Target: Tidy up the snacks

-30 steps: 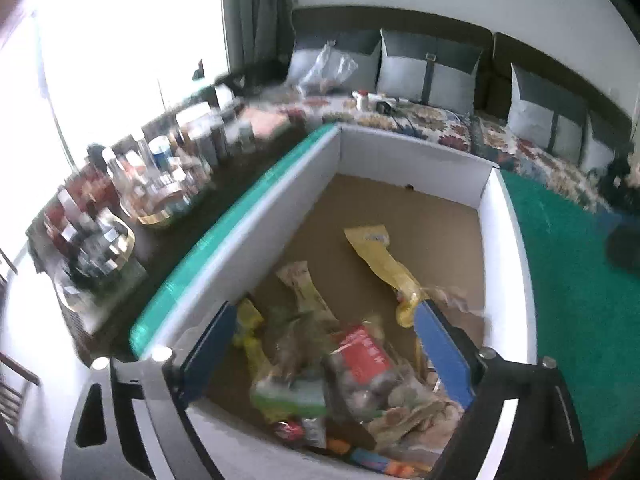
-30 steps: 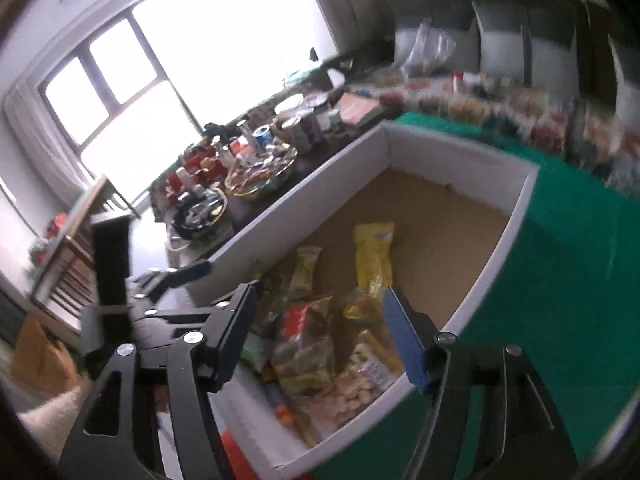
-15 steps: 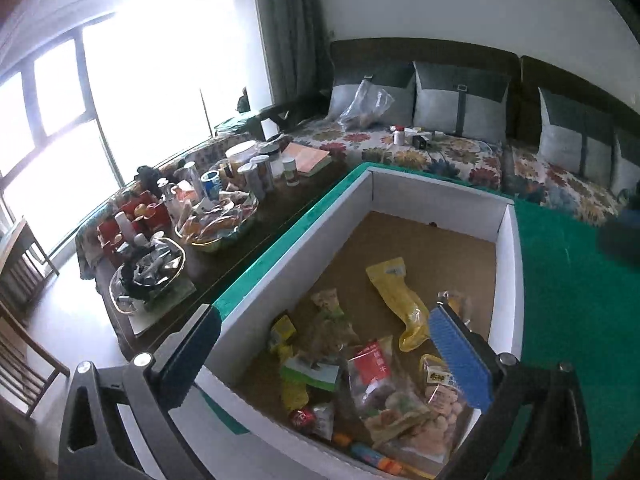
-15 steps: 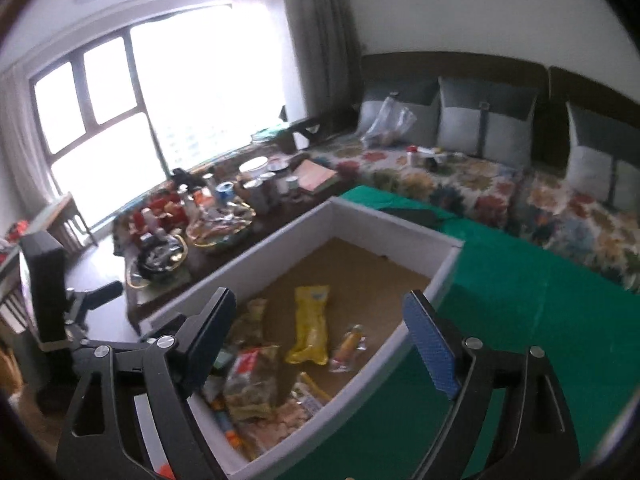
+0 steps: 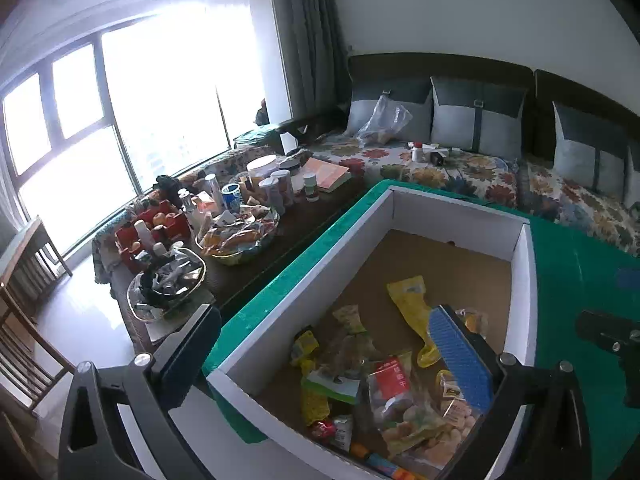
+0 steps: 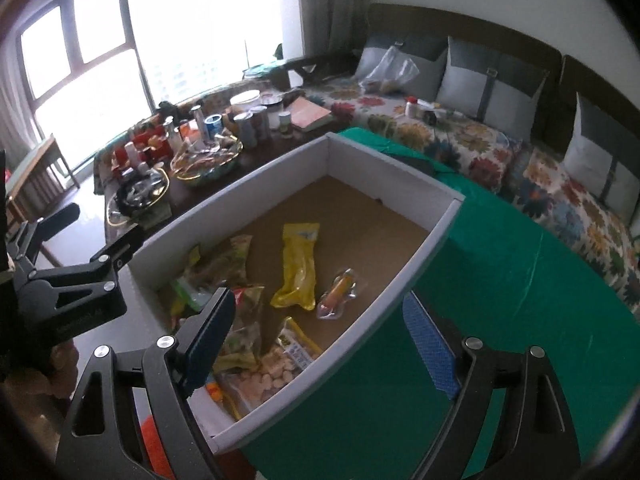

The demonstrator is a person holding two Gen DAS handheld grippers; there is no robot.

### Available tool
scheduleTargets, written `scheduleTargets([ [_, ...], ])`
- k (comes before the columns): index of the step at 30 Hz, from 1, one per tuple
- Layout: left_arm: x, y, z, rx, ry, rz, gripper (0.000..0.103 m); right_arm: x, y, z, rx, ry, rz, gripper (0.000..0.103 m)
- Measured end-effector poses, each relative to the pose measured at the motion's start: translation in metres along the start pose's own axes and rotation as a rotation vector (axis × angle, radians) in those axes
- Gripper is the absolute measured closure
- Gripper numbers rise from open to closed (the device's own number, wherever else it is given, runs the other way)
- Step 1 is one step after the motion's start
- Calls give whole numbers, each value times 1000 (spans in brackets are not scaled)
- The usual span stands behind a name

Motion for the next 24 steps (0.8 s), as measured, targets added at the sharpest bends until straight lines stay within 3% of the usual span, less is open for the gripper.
scheduleTargets([
  [4, -1, 1, 0, -1, 40, 8, 0, 3, 1, 3, 16, 18, 15, 15],
  [24, 7, 7, 5, -27, 65, 73, 0, 18, 11, 11, 32, 45, 64, 15],
])
Point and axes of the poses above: each gripper's, at about its wrist camera, not at the fingertips, and x roughly the way its jaws point, z to its left, y to its underside, the point moved 4 cm from there along x, roughly the way its jaws point, and after that the axes turned 15 degrees about x, right-handed, at the moved point
